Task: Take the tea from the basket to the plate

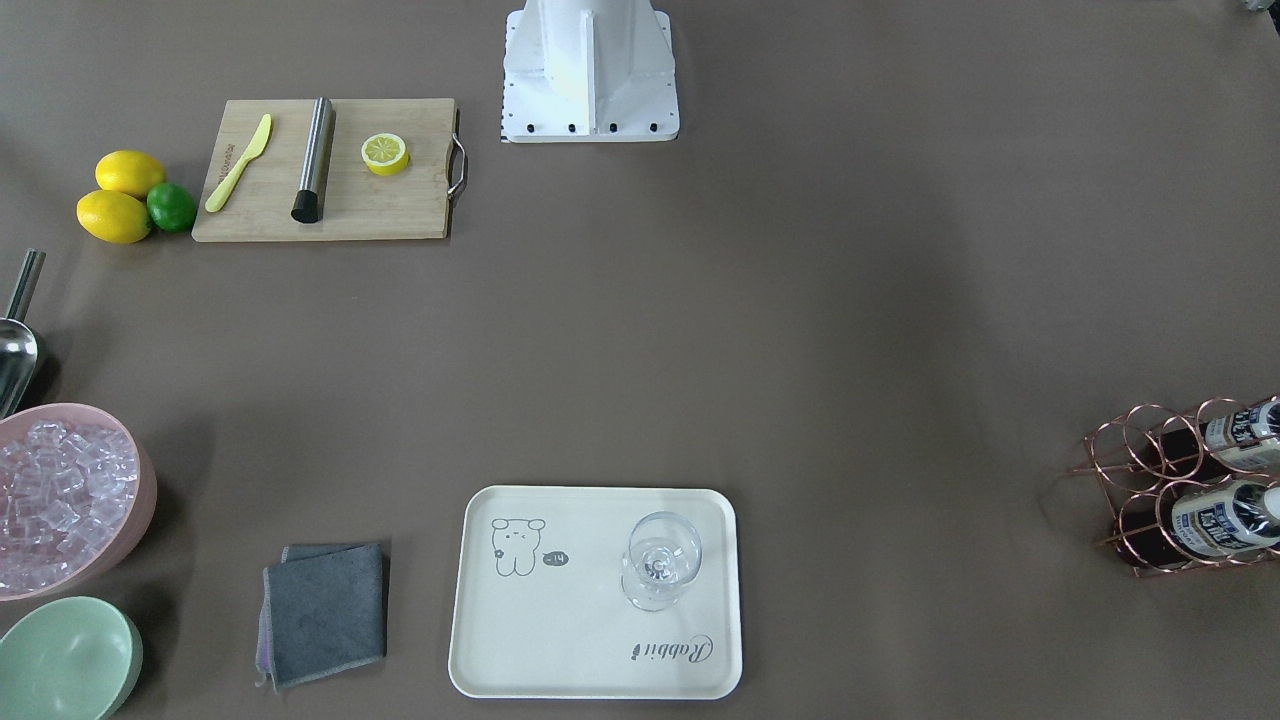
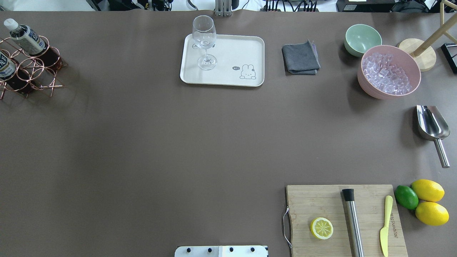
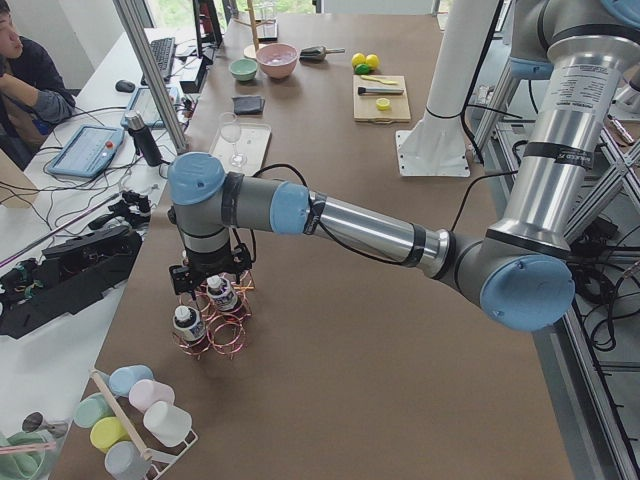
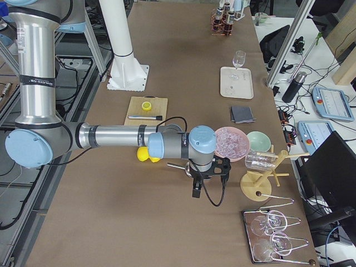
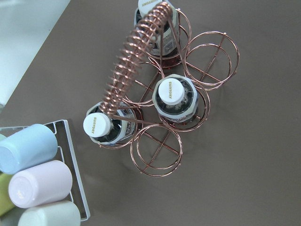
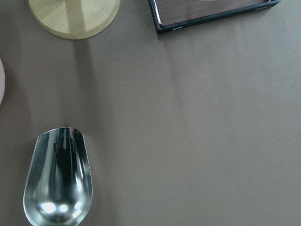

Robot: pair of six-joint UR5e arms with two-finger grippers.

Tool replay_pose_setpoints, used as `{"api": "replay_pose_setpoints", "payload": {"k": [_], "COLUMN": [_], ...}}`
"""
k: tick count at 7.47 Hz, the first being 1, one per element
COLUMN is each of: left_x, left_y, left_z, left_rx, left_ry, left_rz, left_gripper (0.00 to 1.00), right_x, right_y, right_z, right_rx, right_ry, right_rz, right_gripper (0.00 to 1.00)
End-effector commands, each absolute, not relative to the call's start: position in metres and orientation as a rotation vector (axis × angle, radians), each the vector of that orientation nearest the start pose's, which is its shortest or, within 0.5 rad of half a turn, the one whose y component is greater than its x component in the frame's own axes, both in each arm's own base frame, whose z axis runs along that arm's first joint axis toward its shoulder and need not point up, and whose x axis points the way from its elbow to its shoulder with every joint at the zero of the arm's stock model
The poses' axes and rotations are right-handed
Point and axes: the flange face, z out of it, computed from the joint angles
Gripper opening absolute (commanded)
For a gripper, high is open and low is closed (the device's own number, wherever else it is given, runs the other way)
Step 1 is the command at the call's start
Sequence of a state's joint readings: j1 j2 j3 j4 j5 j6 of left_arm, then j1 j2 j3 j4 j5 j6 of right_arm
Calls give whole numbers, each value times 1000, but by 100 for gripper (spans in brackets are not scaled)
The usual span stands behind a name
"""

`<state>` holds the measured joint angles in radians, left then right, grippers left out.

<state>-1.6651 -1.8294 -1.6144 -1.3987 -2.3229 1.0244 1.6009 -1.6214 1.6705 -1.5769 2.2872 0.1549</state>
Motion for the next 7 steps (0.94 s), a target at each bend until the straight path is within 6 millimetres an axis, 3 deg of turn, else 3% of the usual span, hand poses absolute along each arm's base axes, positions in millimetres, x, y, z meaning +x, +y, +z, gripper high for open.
{"api": "replay_pose_setpoints", "payload": {"k": [1, 3, 4, 7], "left_x": [-123, -104, -86, -62], "left_y": [-638, -661, -663, -663], "left_z": [503, 487, 485, 490], "left_rx": [572, 621, 621, 625], "left_ry": [570, 596, 603, 652], "left_rz": [1120, 1200, 1227, 1247], "left_gripper": [94, 94, 94, 91], "right_x": [82, 80, 80, 80], "right_y": [-471, -471, -471, -471], "right_z": [638, 639, 638, 639], "right_rx": [-4, -7, -5, -7], "right_ry": [-718, -718, -718, -718], "right_rz": [161, 158, 158, 158], "right_gripper": [100, 100, 100, 100]}}
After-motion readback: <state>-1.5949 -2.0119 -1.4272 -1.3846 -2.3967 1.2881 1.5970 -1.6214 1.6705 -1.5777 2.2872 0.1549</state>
